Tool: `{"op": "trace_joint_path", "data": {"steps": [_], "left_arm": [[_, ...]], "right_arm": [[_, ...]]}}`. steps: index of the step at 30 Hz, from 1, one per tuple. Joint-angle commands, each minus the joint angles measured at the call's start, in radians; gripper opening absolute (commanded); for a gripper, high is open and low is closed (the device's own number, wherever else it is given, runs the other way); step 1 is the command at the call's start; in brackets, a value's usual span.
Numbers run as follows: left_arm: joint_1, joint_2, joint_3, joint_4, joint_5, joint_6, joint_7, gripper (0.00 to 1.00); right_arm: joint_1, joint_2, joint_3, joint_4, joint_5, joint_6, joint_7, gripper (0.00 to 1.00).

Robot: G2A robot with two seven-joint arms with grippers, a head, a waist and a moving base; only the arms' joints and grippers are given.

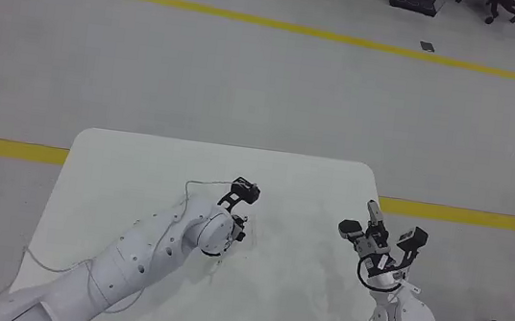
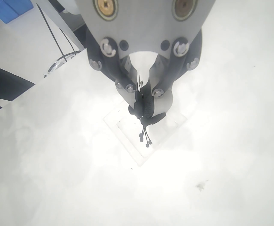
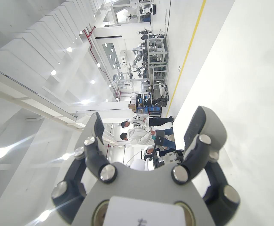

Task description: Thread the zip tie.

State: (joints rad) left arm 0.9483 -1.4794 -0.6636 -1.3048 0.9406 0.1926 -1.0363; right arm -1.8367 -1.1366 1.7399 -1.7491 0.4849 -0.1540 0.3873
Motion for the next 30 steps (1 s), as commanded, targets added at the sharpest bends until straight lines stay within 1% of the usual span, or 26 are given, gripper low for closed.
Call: {"op": "trace_joint_path", "data": {"steps": [1, 6, 9, 11, 16, 19, 22, 25, 30], "left_arm": [[0.000, 0.000, 0.000, 0.001, -0.001, 0.001, 0.001, 0.00], [-0.002, 0.001, 0.003, 0.002, -0.003, 0.001, 0.001, 0.00], [-0.002, 0.001, 0.004, 0.004, -0.002, 0.002, 0.000, 0.03], [-0.003, 0.002, 0.007, 0.004, 0.005, 0.005, -0.004, 0.00], [-0.001, 0.004, 0.006, -0.009, 0.004, 0.007, -0.011, 0.00], [0.001, 0.006, 0.006, -0.014, 0.008, 0.005, -0.016, 0.07], [0.004, 0.007, 0.009, -0.010, 0.007, 0.002, -0.017, 0.09], [0.005, 0.006, 0.013, -0.004, 0.003, 0.001, -0.015, 0.14], [0.000, 0.003, 0.020, 0.010, -0.007, 0.000, -0.012, 0.13]], "right_arm": [[0.000, 0.000, 0.000, 0.000, 0.000, 0.000, 0.000, 1.00], [0.000, 0.000, 0.000, 0.000, 0.000, 0.000, 0.000, 1.00], [0.000, 0.000, 0.000, 0.000, 0.000, 0.000, 0.000, 1.00], [0.000, 0.000, 0.000, 0.000, 0.000, 0.000, 0.000, 1.00], [0.000, 0.000, 0.000, 0.000, 0.000, 0.000, 0.000, 1.00], [0.000, 0.000, 0.000, 0.000, 0.000, 0.000, 0.000, 1.00], [0.000, 0.000, 0.000, 0.000, 0.000, 0.000, 0.000, 1.00], [0.000, 0.000, 0.000, 0.000, 0.000, 0.000, 0.000, 1.00], [0.000, 0.000, 0.000, 0.000, 0.000, 0.000, 0.000, 1.00]]}}
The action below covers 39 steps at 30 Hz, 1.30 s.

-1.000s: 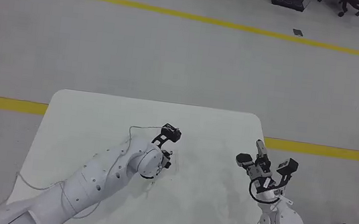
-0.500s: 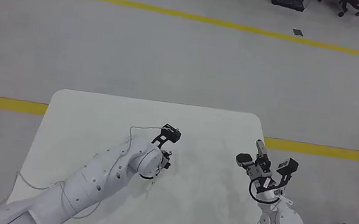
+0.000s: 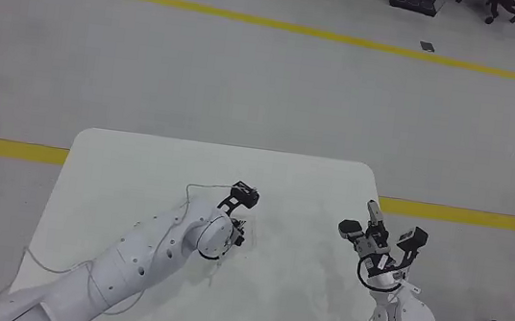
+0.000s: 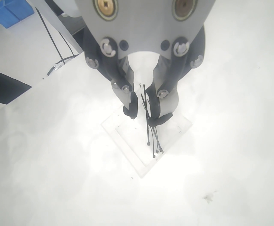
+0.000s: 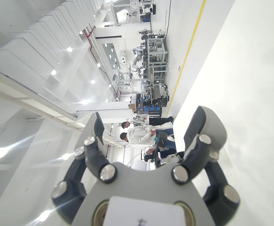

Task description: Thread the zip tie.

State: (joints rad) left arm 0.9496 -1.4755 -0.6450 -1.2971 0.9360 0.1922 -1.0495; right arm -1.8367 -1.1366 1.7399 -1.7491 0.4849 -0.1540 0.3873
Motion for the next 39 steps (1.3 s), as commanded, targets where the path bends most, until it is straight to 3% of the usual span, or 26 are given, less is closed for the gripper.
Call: {"op": "trace_joint_path", "data": {"steps": [1, 9, 12, 18, 24, 33, 36, 39], "left_arm": [[-0.002, -0.001, 0.002, 0.003, -0.004, 0.001, 0.003, 0.13], [-0.013, -0.008, 0.019, 0.012, -0.008, 0.005, 0.018, 0.16], [-0.022, -0.014, 0.037, 0.035, 0.002, 0.007, 0.022, 0.22], [-0.041, -0.030, 0.067, 0.086, 0.007, 0.015, 0.054, 0.21], [-0.054, -0.040, 0.076, 0.104, -0.007, 0.009, 0.071, 0.20], [-0.064, -0.054, 0.130, 0.145, 0.069, 0.019, 0.081, 0.21], [-0.064, -0.060, 0.135, 0.158, 0.066, 0.021, 0.091, 0.16], [-0.066, -0.065, 0.139, 0.168, 0.067, 0.026, 0.096, 0.00]], "right_arm": [[0.000, 0.000, 0.000, 0.000, 0.000, 0.000, 0.000, 1.00], [0.000, 0.000, 0.000, 0.000, 0.000, 0.000, 0.000, 1.00], [0.000, 0.000, 0.000, 0.000, 0.000, 0.000, 0.000, 1.00], [0.000, 0.000, 0.000, 0.000, 0.000, 0.000, 0.000, 1.00], [0.000, 0.000, 0.000, 0.000, 0.000, 0.000, 0.000, 1.00], [0.000, 0.000, 0.000, 0.000, 0.000, 0.000, 0.000, 1.00], [0.000, 0.000, 0.000, 0.000, 0.000, 0.000, 0.000, 1.00], [0.000, 0.000, 0.000, 0.000, 0.000, 0.000, 0.000, 1.00]]}}
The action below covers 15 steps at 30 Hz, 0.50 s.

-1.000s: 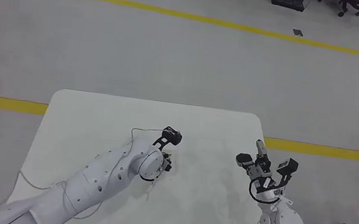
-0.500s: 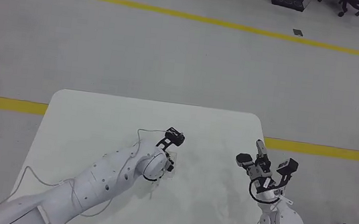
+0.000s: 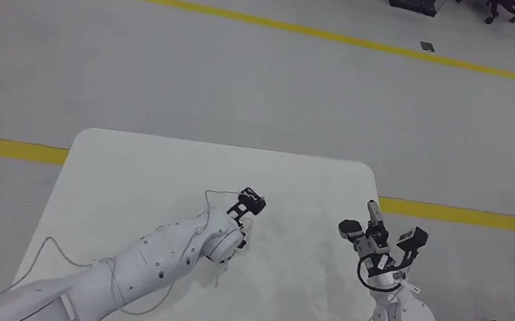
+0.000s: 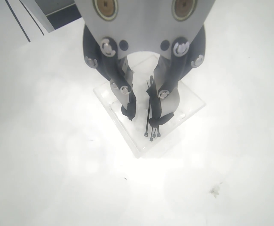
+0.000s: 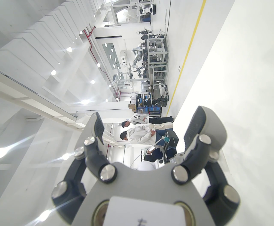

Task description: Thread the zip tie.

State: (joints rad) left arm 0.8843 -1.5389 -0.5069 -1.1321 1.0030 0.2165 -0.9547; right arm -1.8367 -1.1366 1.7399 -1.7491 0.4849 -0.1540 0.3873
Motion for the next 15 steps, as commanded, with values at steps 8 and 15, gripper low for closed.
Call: {"op": "trace_joint_path", "data": {"steps": [8, 15], "left_arm": [[-0.006, -0.009, 0.005, 0.016, 0.015, 0.018, -0.001, 0.00], [-0.004, 0.005, -0.034, -0.048, 0.027, 0.034, -0.025, 0.00]], "right_arm": [[0.000, 0.000, 0.000, 0.000, 0.000, 0.000, 0.000, 1.00], [0.000, 0.000, 0.000, 0.000, 0.000, 0.000, 0.000, 1.00]]}}
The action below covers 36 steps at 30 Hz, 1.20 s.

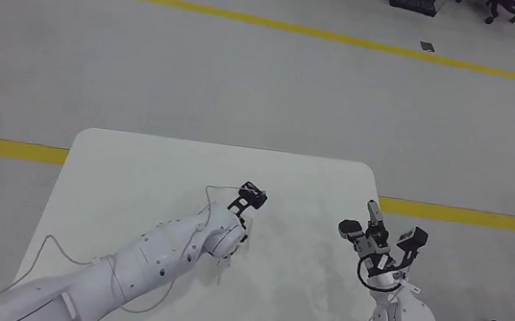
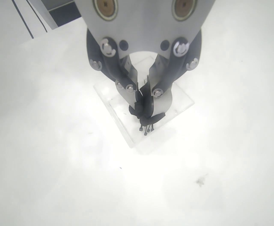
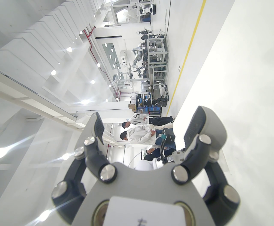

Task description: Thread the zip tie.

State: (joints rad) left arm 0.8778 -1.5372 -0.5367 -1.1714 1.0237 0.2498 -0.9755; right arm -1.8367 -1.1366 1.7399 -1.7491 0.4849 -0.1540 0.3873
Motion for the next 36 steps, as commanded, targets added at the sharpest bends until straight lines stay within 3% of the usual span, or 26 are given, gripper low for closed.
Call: {"op": "trace_joint_path", "data": {"steps": [1, 6, 11, 17, 31, 33, 36], "left_arm": [[0.007, 0.007, -0.010, -0.018, 0.014, 0.001, -0.009, 0.00], [0.028, 0.014, -0.006, -0.015, 0.047, -0.005, -0.008, 0.00], [0.033, 0.009, 0.008, -0.005, 0.066, -0.001, -0.007, 0.12], [0.030, -0.001, 0.021, 0.009, 0.078, 0.002, -0.005, 0.17], [0.014, -0.032, 0.057, 0.069, 0.105, 0.012, -0.004, 0.14], [0.010, -0.036, 0.060, 0.080, 0.109, 0.014, -0.005, 0.12], [0.007, -0.042, 0.062, 0.092, 0.110, 0.017, -0.002, 0.01]], "right_arm": [[0.000, 0.000, 0.000, 0.000, 0.000, 0.000, 0.000, 1.00], [0.000, 0.000, 0.000, 0.000, 0.000, 0.000, 0.000, 1.00], [0.000, 0.000, 0.000, 0.000, 0.000, 0.000, 0.000, 1.00], [0.000, 0.000, 0.000, 0.000, 0.000, 0.000, 0.000, 1.00], [0.000, 0.000, 0.000, 0.000, 0.000, 0.000, 0.000, 1.00], [0.000, 0.000, 0.000, 0.000, 0.000, 0.000, 0.000, 1.00], [0.000, 0.000, 0.000, 0.000, 0.000, 0.000, 0.000, 1.00]]}}
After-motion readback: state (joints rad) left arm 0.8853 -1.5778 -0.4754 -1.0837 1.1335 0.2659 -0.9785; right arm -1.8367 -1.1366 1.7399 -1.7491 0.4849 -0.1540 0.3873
